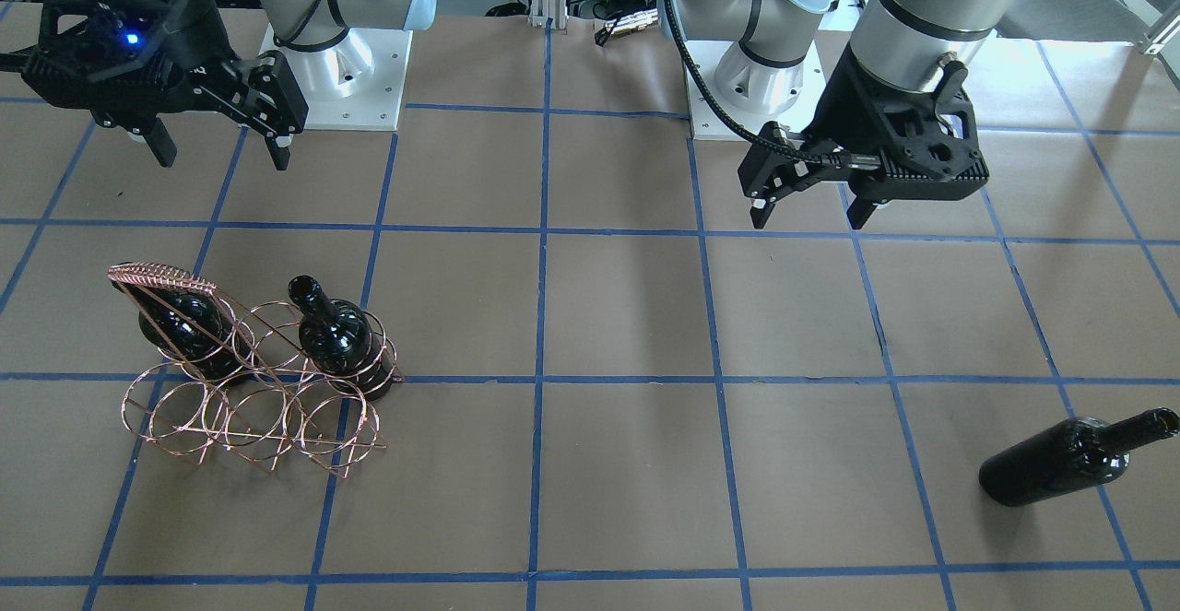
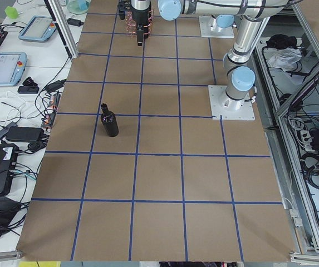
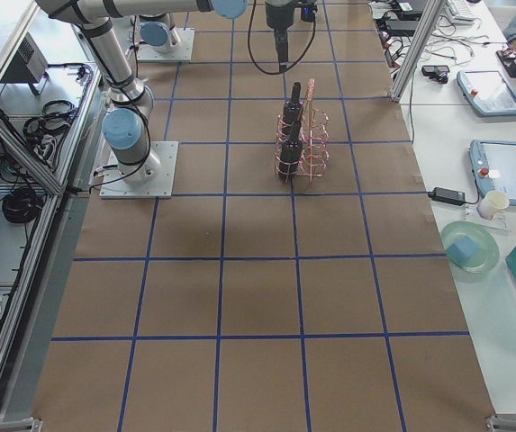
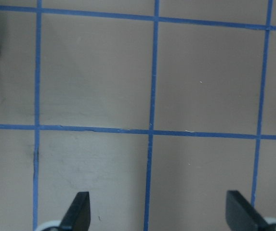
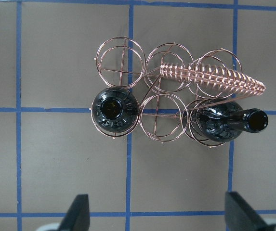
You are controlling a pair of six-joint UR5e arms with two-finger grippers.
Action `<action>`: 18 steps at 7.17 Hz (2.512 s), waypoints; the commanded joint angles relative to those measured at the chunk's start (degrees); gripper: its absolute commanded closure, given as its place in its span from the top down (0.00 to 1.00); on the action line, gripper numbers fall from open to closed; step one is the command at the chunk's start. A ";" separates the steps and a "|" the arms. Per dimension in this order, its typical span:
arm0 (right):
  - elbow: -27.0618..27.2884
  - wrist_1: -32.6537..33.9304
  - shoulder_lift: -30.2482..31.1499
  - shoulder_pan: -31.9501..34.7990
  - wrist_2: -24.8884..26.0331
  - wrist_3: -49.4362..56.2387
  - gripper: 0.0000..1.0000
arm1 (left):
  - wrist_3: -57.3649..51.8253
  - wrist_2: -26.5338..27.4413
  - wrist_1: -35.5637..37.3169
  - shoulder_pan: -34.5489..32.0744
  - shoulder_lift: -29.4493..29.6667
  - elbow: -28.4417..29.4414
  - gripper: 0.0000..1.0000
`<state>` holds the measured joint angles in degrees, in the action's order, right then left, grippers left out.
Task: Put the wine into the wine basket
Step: 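Move the left gripper over the standing dark wine bottle's neck, then lower the left gripper and close it on the bottle neck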
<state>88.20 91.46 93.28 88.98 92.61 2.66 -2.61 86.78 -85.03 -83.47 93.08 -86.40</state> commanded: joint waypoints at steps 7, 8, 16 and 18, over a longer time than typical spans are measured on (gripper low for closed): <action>-1.45 -3.40 0.16 -0.04 0.03 0.06 1.00 | -30.93 0.40 9.26 20.89 12.27 6.31 1.00; -1.71 -3.40 -2.11 0.05 -0.49 0.06 1.00 | -31.75 0.14 9.35 22.11 14.83 8.25 1.00; -3.47 -3.49 -3.01 0.31 -0.50 0.06 1.00 | -32.02 -0.39 14.98 22.48 24.69 13.28 0.93; -3.38 -3.49 -3.01 0.40 -0.24 -0.03 1.00 | -31.84 -0.12 14.45 22.48 24.78 13.19 0.82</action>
<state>84.77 87.94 90.27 89.32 92.28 2.70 -34.55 86.50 -70.29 -61.00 117.76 -73.19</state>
